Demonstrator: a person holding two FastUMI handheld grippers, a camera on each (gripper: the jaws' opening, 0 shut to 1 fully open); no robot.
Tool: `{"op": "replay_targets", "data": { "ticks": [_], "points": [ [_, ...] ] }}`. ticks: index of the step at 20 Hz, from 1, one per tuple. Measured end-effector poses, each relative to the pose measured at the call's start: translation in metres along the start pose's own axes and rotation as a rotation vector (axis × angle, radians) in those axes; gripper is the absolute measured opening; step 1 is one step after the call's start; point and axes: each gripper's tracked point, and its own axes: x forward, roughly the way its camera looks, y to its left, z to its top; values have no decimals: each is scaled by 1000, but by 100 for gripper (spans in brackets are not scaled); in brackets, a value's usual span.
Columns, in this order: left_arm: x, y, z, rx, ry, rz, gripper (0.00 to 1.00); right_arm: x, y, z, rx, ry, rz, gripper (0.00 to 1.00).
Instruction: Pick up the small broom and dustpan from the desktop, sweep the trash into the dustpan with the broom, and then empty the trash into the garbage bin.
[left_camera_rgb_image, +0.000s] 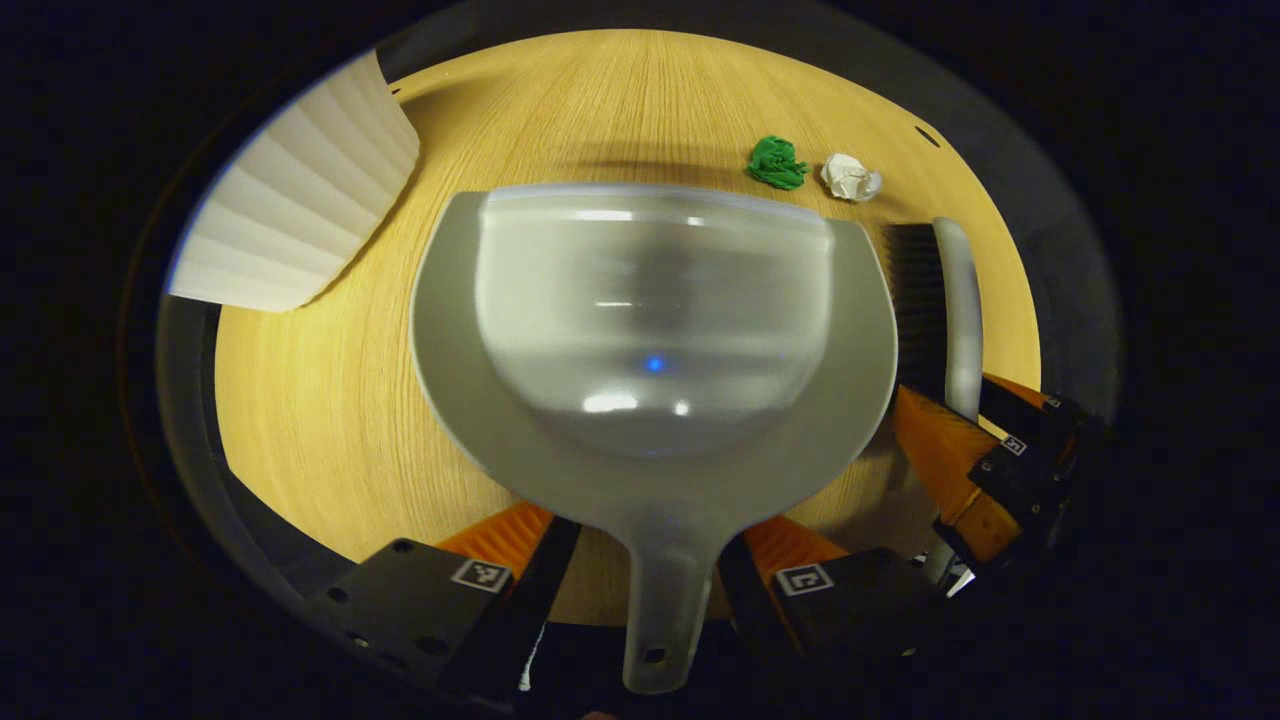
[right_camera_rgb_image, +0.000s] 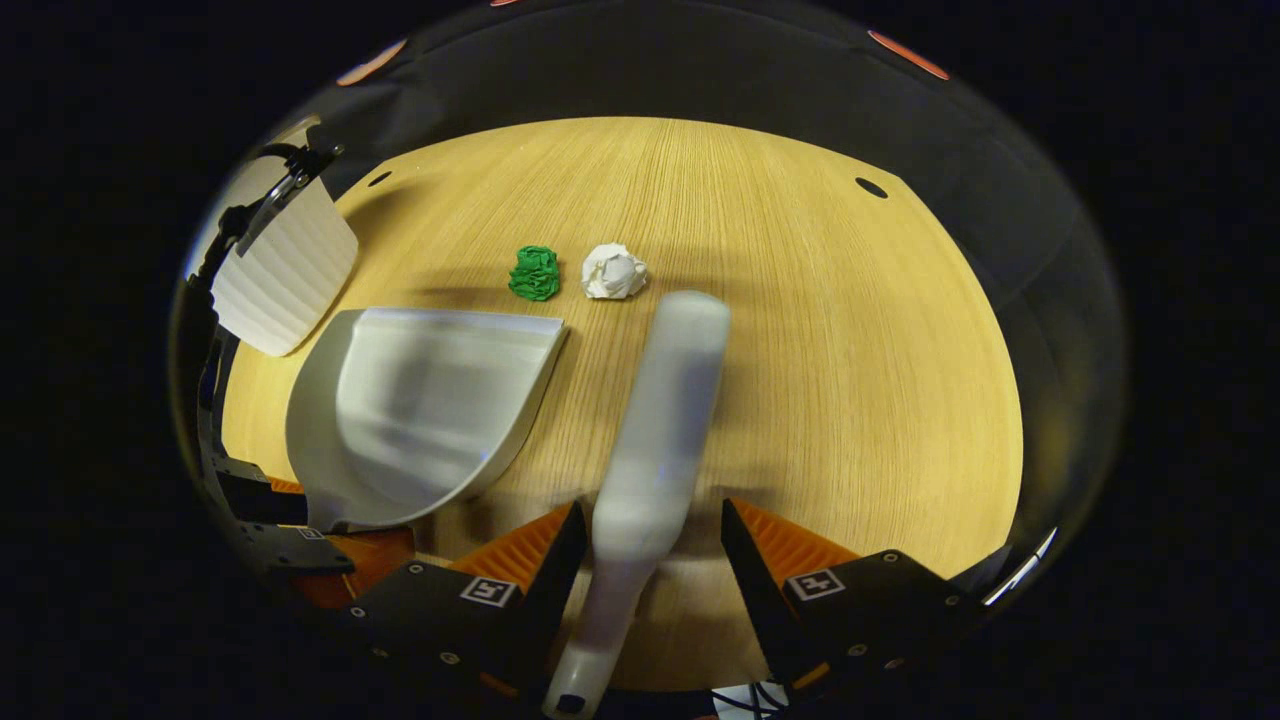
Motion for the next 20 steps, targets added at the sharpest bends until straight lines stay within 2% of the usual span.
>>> {"op": "replay_targets", "data": {
  "ticks": [1,2,3,4,5,6,11,12,13,17,20],
  "points": [
    [2,-1,1,4,0,-3,68,1,1,-1,3,11,4,74],
    [3,-4,2,8,3,-10,66,2,1,-2,4,21,5,68],
    [-1,-7,3,10,2,-3,53,4,2,-3,4,32,12,58],
    [-3,-9,1,27,13,-3,39,4,1,-4,5,38,9,44],
    [0,-10,0,30,13,-5,37,3,3,-4,2,46,22,31],
    [-1,-10,1,34,14,-12,36,2,3,-4,1,53,31,37],
    [-6,0,7,104,1,-28,32,4,-13,3,-11,71,47,27],
    [-8,1,10,133,-1,-37,32,4,-18,8,-34,67,50,17],
    [-9,5,13,168,-2,-41,32,6,-23,12,-57,67,54,26],
    [-20,7,28,324,-9,-40,32,12,-41,37,-123,69,74,26],
    [-15,11,40,466,7,-40,32,19,-53,63,-231,50,75,25]
  ]
}}
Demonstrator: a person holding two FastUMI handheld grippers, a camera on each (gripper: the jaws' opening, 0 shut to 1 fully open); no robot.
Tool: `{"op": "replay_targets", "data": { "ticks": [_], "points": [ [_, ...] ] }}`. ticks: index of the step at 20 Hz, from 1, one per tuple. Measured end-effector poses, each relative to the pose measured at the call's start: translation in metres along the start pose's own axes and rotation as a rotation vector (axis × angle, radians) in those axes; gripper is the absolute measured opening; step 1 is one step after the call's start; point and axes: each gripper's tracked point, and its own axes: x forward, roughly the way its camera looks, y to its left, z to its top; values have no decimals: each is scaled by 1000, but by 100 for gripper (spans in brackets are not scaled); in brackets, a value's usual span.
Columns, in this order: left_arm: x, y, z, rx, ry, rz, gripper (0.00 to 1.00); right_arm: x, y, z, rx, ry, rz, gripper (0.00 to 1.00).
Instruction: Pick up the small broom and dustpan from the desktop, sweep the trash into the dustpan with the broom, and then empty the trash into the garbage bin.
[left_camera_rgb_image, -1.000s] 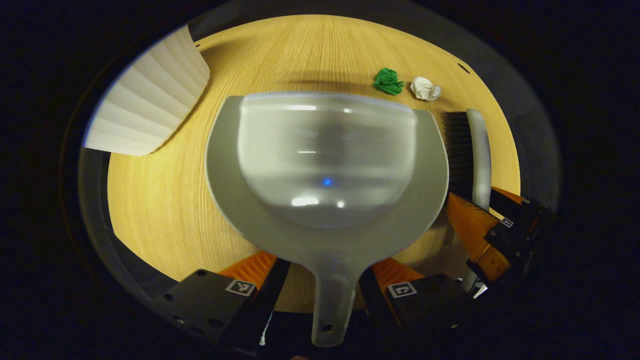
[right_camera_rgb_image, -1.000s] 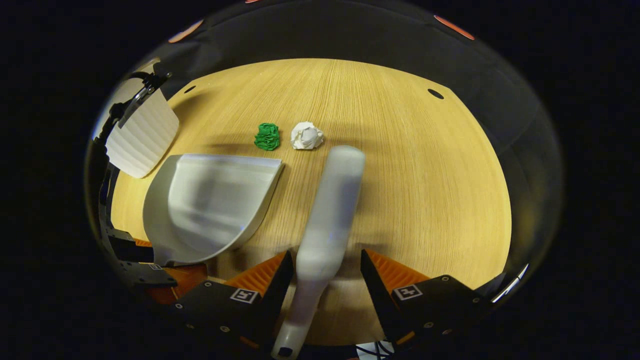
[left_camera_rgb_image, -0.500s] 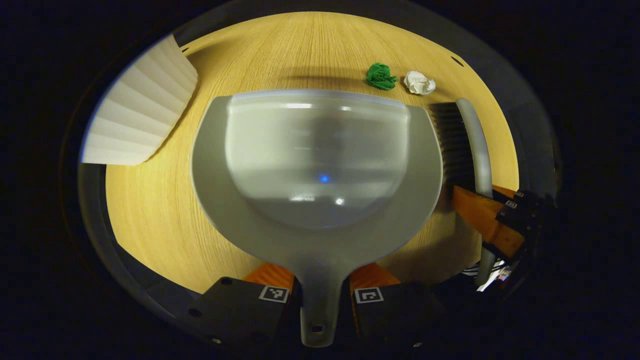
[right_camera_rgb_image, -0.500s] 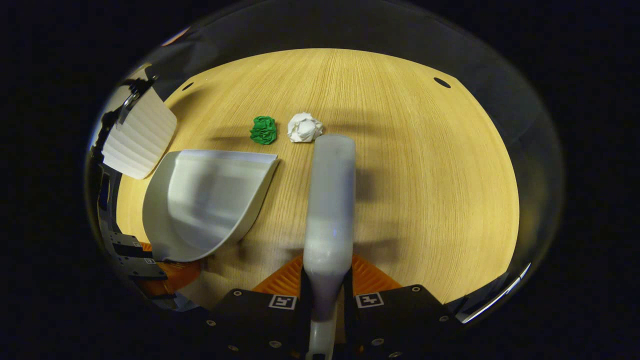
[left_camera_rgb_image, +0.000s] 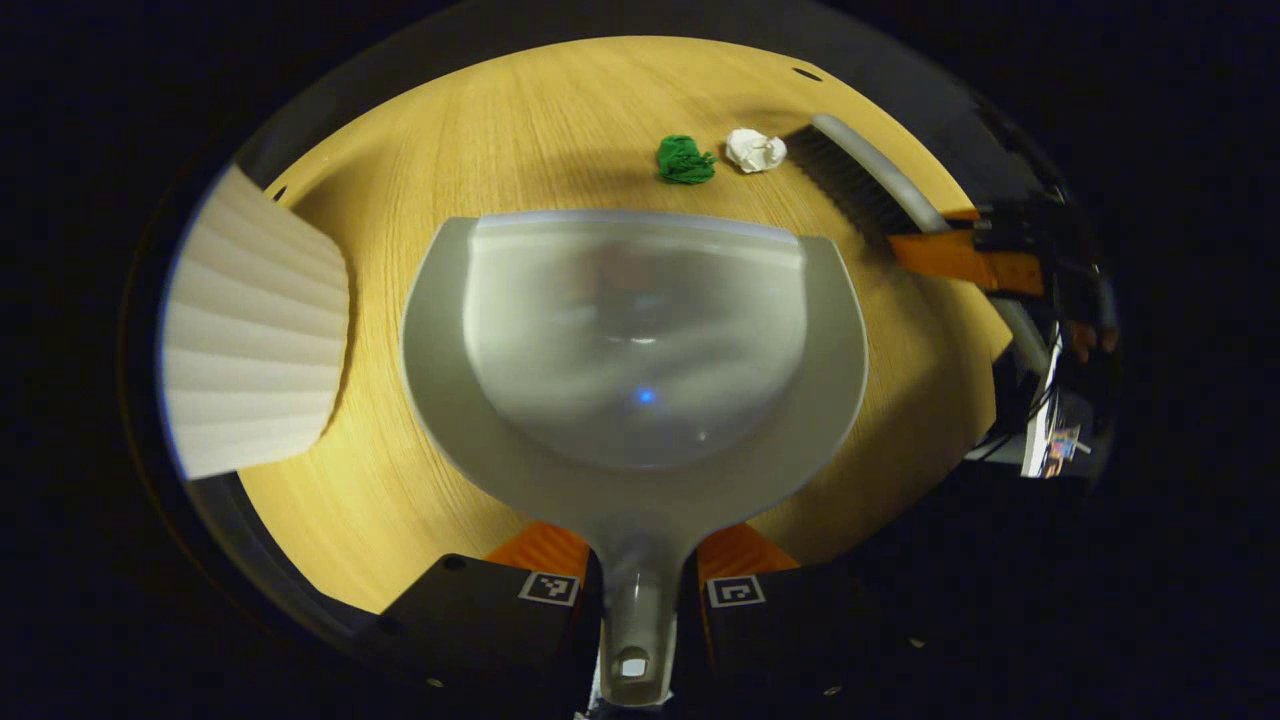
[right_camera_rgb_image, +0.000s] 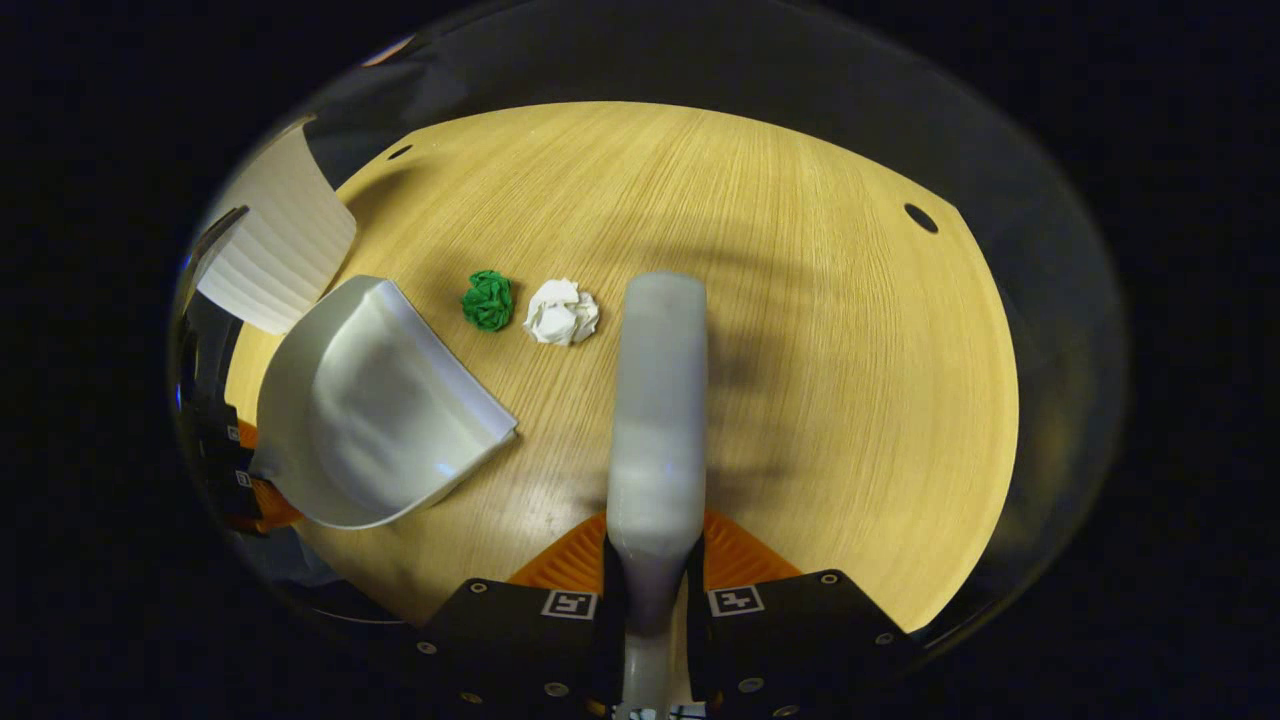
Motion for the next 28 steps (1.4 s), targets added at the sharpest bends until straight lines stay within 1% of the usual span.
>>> {"op": "replay_targets", "data": {
  "ticks": [2,5,7,8,9,11,12,15,16,17,19,21,24,26,28],
  "points": [
    [9,7,9,74,18,-4,32,3,-8,15,-76,0,4,25],
    [16,11,29,148,20,0,32,11,-9,30,-164,11,52,25],
    [18,14,33,163,21,3,32,21,-8,43,-251,-6,71,25],
    [17,12,32,164,19,-1,32,23,-2,44,-291,6,92,25],
    [12,15,30,166,10,0,32,21,11,47,-328,0,143,26],
    [12,11,28,181,0,-14,32,13,44,46,-386,-1,275,25],
    [13,12,27,204,-9,-17,32,9,57,45,-418,10,325,25],
    [18,14,31,262,-21,-19,32,2,85,43,-505,51,411,26],
    [19,15,33,260,-22,-15,32,0,86,40,-517,60,435,26],
    [17,14,30,250,-24,-18,32,0,98,31,-525,65,454,25],
    [17,14,30,223,-34,-20,32,6,91,34,-496,52,422,25],
    [19,14,26,182,-38,-13,32,7,73,45,-401,32,370,26],
    [22,11,25,92,-44,-9,32,6,42,55,-252,-9,256,25],
    [23,6,28,42,-53,-5,32,0,27,46,-158,-8,192,26],
    [23,-4,31,-35,-58,2,32,-6,14,30,-23,13,137,26]
  ]
}}
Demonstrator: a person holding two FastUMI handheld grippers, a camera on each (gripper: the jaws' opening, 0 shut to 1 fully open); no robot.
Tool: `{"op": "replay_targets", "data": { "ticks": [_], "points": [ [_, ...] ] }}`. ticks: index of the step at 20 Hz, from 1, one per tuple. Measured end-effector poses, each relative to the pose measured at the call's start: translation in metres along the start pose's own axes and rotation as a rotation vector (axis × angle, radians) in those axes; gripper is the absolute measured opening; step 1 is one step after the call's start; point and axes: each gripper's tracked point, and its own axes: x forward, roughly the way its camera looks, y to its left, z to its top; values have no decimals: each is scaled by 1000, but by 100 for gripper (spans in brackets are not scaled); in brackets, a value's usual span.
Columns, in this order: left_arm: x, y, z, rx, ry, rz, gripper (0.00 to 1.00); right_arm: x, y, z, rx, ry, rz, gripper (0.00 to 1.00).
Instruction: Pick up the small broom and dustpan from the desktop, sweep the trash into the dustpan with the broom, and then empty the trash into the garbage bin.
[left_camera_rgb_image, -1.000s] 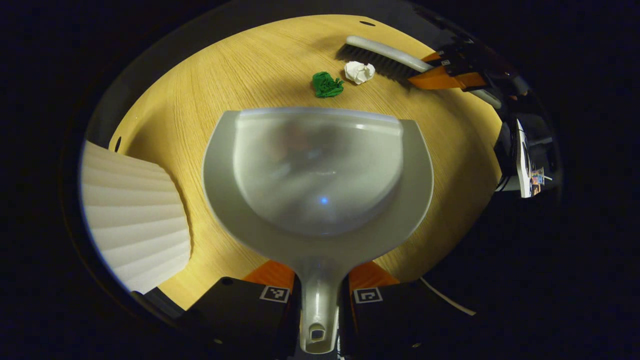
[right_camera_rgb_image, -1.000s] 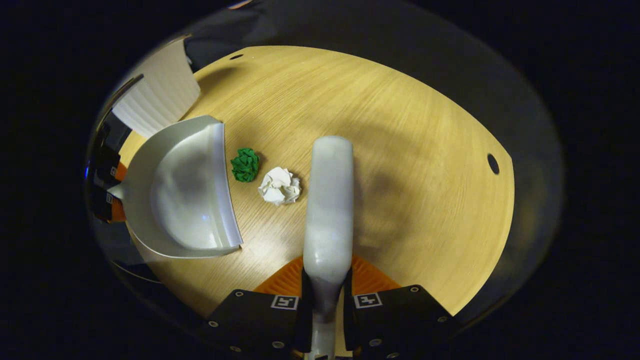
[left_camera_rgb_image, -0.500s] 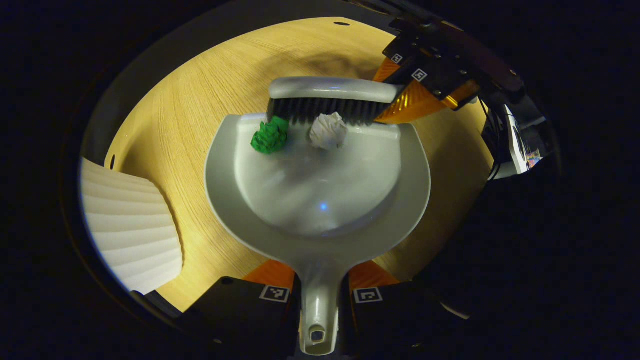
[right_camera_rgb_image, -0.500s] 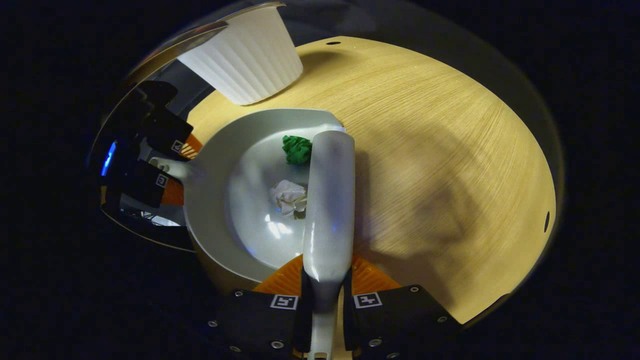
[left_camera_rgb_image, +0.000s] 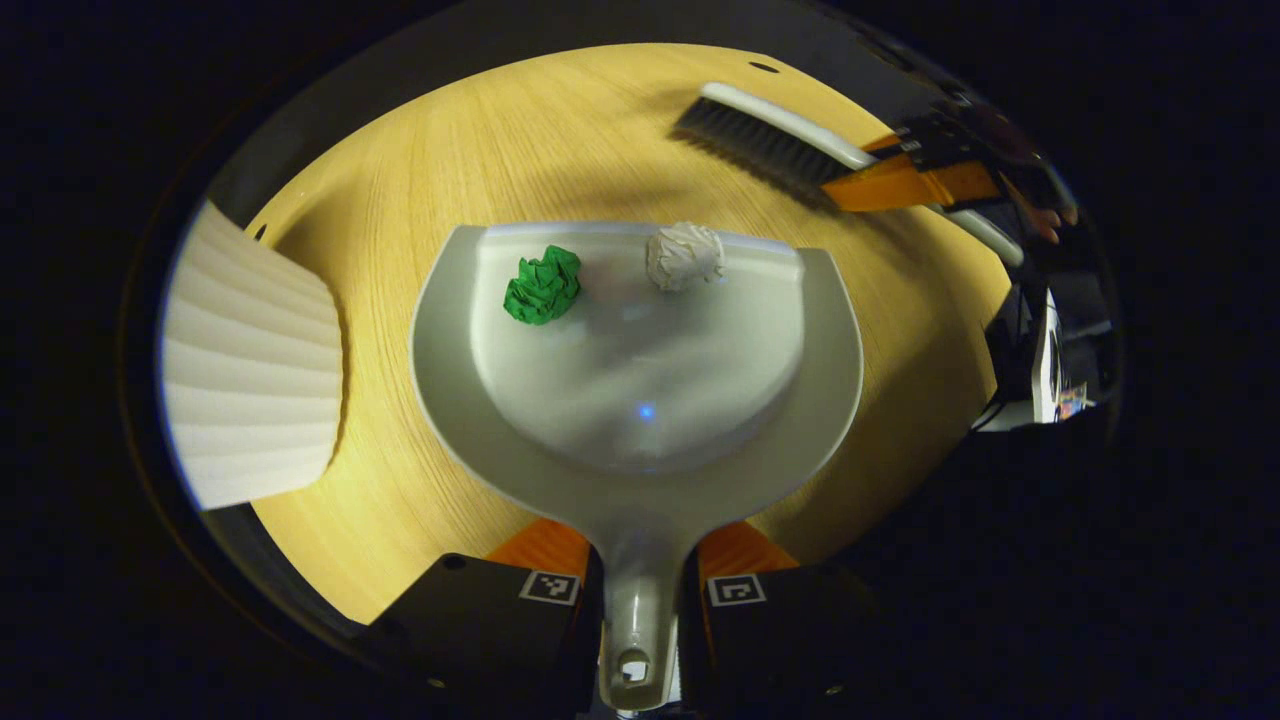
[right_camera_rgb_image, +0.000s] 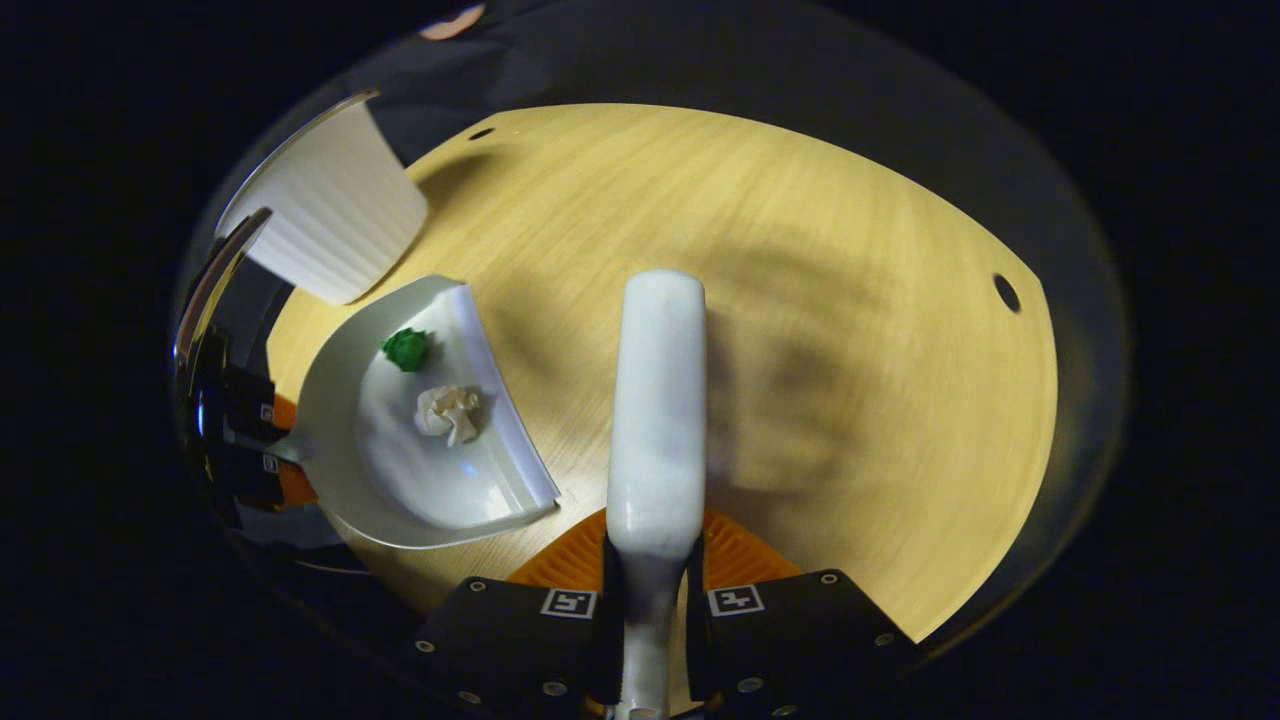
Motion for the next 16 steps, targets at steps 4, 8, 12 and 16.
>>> {"op": "replay_targets", "data": {
  "ticks": [4,8,12,16],
  "points": [
    [7,-19,5,-158,-18,21,32,-22,0,-48,263,22,-55,25],
    [8,-31,13,-312,-43,21,32,-29,0,-79,384,50,-143,26],
    [0,-42,20,-333,-74,-4,32,-29,24,-101,419,68,-119,25],
    [-27,-37,27,-295,-145,6,32,-20,10,-111,362,40,-163,30]
  ]
}}
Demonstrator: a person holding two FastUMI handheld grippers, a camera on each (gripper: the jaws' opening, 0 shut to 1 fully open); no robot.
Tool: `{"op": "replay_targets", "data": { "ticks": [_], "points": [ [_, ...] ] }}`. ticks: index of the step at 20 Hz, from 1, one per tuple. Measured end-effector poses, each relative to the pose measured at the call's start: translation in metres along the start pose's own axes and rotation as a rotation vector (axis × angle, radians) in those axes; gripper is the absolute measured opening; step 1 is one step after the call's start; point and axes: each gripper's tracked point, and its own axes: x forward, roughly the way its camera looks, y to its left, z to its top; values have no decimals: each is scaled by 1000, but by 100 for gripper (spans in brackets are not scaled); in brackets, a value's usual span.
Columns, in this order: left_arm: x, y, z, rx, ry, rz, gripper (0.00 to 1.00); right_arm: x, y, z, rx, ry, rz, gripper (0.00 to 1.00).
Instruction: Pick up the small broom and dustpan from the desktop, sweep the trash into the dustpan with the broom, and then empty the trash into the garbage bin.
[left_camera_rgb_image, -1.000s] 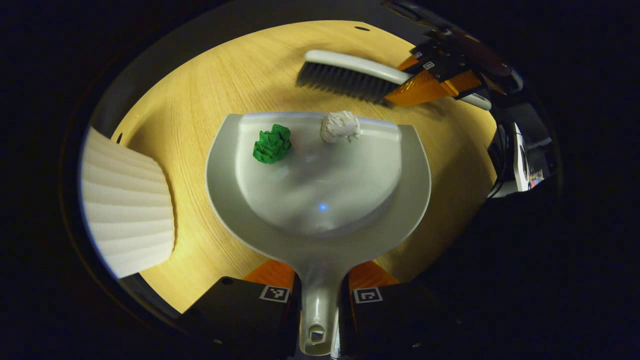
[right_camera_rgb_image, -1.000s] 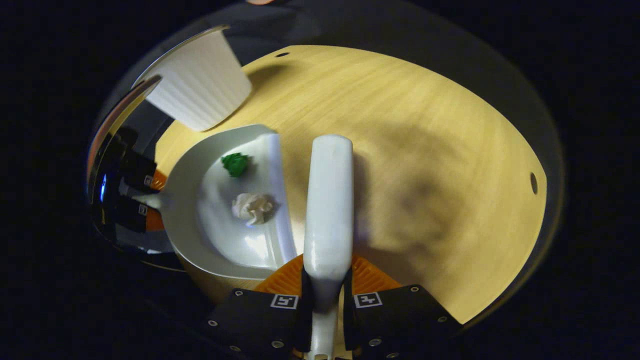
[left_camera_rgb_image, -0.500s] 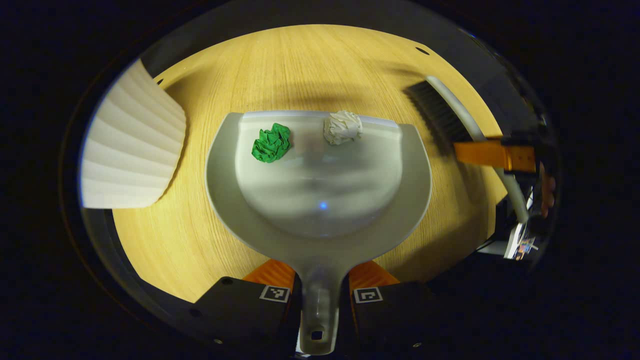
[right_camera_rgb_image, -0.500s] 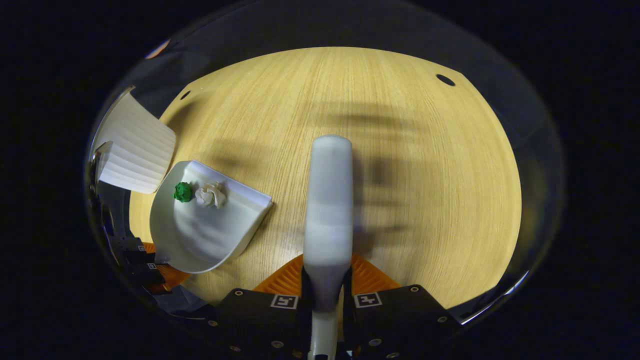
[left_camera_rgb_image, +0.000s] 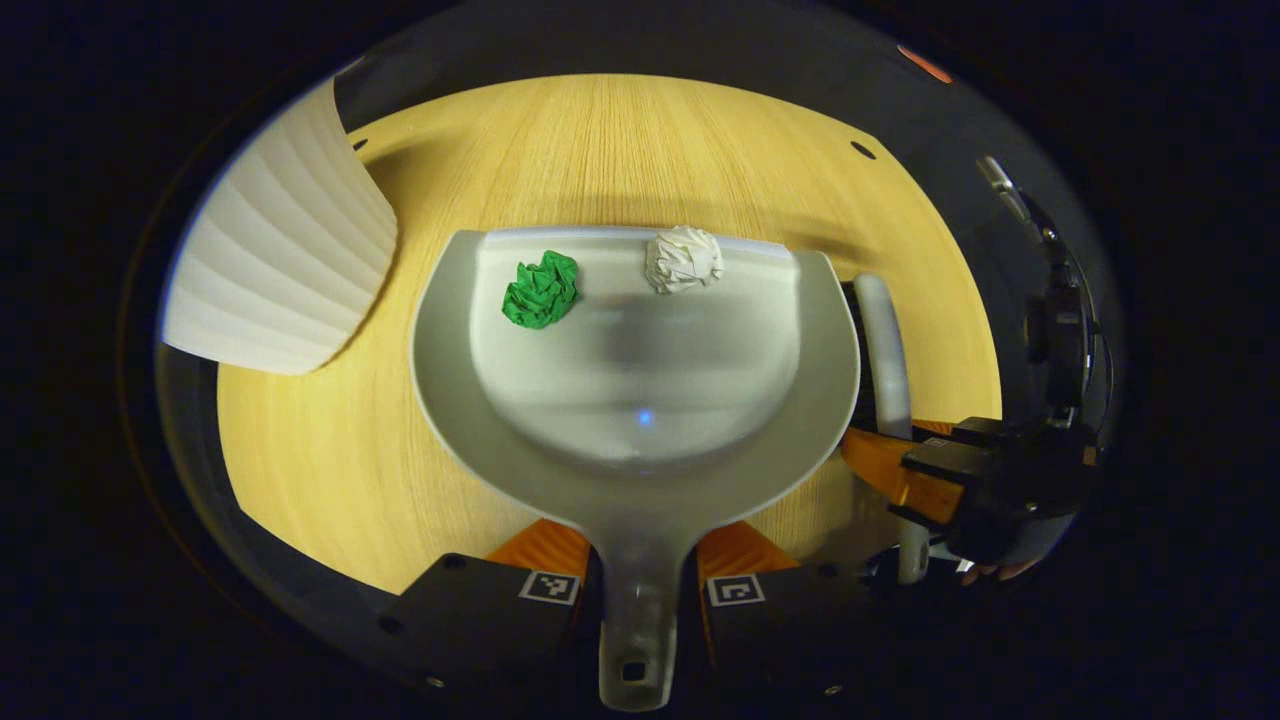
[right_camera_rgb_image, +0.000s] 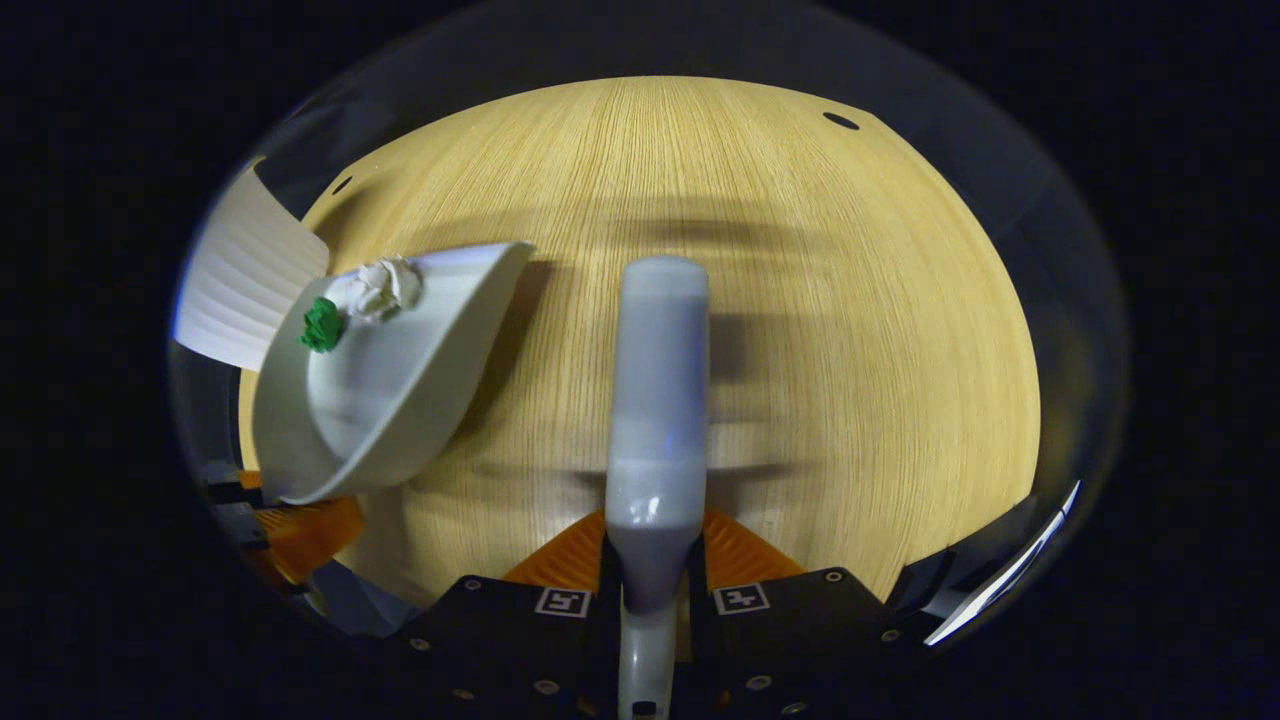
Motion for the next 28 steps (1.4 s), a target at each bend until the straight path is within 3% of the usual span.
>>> {"op": "replay_targets", "data": {
  "ticks": [2,3,4,5,7,11,14,16,20,23,25,28],
  "points": [
    [-22,-2,8,33,-39,2,32,2,-5,-1,-2,-4,7,33],
    [-35,0,9,63,-56,11,32,2,-7,1,0,-16,16,45],
    [-46,3,11,86,-77,26,32,2,-9,5,-2,-29,25,37],
    [-54,3,13,114,-92,38,32,2,-13,9,-3,-39,25,36],
    [-75,3,16,139,-119,48,32,2,-21,16,8,-54,29,59],
    [-127,2,34,140,-177,22,32,1,-20,16,-15,-76,22,83],
    [-171,16,51,109,-230,-16,32,3,-15,14,-34,-69,35,91],
    [-201,46,65,84,-269,-1,31,2,-12,14,-45,-76,39,94],
    [-231,137,75,28,-283,118,31,-3,-10,16,-53,-96,50,95],
    [-238,223,67,46,-221,286,31,-5,-9,20,-34,-112,69,95],
    [-244,254,65,61,-174,356,32,-6,-12,22,-27,-116,65,95],
    [-238,283,68,167,-81,495,31,-7,-17,19,-21,-116,61,95]
  ]
}}
